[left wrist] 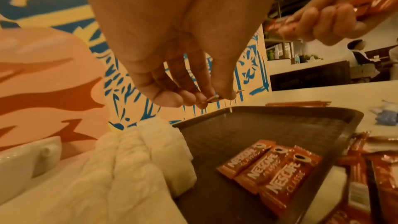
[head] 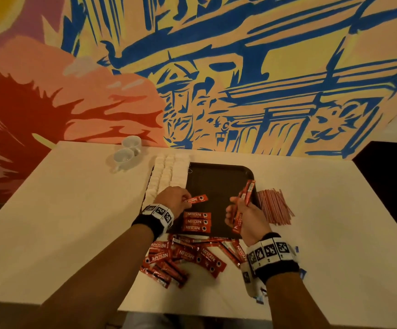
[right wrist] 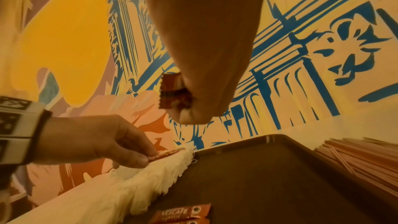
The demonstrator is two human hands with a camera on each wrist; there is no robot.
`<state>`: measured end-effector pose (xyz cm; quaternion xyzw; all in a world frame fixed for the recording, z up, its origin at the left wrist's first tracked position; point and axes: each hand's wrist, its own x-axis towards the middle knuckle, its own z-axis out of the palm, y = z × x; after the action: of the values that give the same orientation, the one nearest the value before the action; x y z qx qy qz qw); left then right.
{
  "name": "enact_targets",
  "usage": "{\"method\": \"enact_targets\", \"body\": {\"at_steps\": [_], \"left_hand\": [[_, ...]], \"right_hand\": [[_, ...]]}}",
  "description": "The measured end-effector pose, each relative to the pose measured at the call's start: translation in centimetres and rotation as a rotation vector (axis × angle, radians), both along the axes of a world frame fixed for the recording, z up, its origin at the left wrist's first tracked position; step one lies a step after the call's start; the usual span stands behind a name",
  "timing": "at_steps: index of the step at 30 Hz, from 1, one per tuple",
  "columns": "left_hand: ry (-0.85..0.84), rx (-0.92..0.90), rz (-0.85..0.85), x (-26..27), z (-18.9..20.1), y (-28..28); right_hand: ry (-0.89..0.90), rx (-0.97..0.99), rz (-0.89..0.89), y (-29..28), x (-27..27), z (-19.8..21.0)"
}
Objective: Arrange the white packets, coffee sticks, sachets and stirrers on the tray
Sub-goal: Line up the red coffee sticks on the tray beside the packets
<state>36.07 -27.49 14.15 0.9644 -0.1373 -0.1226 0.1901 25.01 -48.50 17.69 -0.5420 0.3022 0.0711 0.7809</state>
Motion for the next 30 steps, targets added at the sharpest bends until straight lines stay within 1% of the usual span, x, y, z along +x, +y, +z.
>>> {"method": "enact_targets", "body": {"at_steps": [4,7,10,13,19,25,27,30], "left_hand": [[0.045,0.102,-0.031,1.3,-1.9,-2.0],[0.066,0.155,-0.058,2.0,-3.4,-3.0],[0.101,0.173,-0.081,2.7,-4.5,-3.5],[0.125,0.199,-0.111,3.1,-5.1,-3.8],[0.096,0.181,-0.124,3.2,-5.8,-3.9],[0.061,0.114,-0.081,2.8,-5.4,-3.6],[0.040,0.039,-0.027,2.8,-4.4,-3.1],[0.009,-0.146,0.115,2.9,-1.8,-2.0]], "right_hand": [[0.037,-0.035,0.047,-0.2,-0.3,-0.6],[0.075,-0.017,0.048,-0.4,-0.6,-0.7],[0.095,0.006,0.026,-0.5,-1.0,-0.6],[0.104,-0.021,0.008,-0.8,-1.2,-0.9],[0.109,-0.012,0.013,-0.6,-1.0,-1.5],[0.100,0.012,0.008,-0.5,-0.9,-2.0],[0.086,0.039,-0.002,-0.7,-1.0,-2.0],[0.061,0.068,-0.007,-0.8,-0.9,-1.6]]}}
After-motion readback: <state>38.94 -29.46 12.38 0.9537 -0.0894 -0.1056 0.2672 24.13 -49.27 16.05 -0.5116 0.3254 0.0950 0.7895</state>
